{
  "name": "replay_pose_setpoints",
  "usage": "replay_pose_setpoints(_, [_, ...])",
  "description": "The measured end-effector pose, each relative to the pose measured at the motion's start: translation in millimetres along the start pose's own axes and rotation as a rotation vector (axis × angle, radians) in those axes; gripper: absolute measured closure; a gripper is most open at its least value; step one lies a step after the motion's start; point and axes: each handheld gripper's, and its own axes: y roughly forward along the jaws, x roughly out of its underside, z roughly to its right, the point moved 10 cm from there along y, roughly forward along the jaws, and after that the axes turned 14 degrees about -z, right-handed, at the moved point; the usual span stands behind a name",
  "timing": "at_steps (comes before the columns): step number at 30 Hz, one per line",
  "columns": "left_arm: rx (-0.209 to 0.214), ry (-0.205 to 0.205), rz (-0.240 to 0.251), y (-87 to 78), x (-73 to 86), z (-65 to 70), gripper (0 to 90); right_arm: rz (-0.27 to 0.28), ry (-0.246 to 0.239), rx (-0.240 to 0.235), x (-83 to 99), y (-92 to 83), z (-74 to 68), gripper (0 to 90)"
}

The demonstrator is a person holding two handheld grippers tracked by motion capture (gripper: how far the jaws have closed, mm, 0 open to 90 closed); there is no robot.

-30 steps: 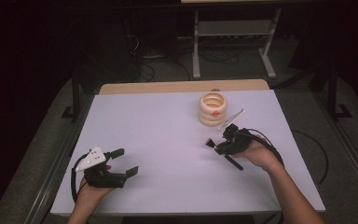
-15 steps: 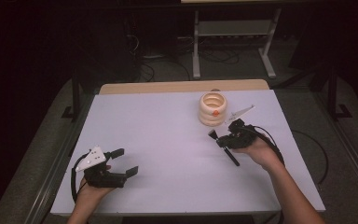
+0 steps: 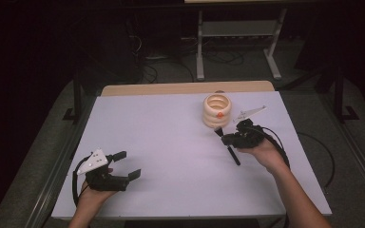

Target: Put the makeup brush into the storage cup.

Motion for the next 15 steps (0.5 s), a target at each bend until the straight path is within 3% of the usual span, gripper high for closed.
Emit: replay_pose_setpoints(15, [0.000, -0.001, 0.000, 0.3, -0.1, 0.2, 10.3, 0.145, -0.006, 0.027, -11.7, -14.5, 4.8, 76.1])
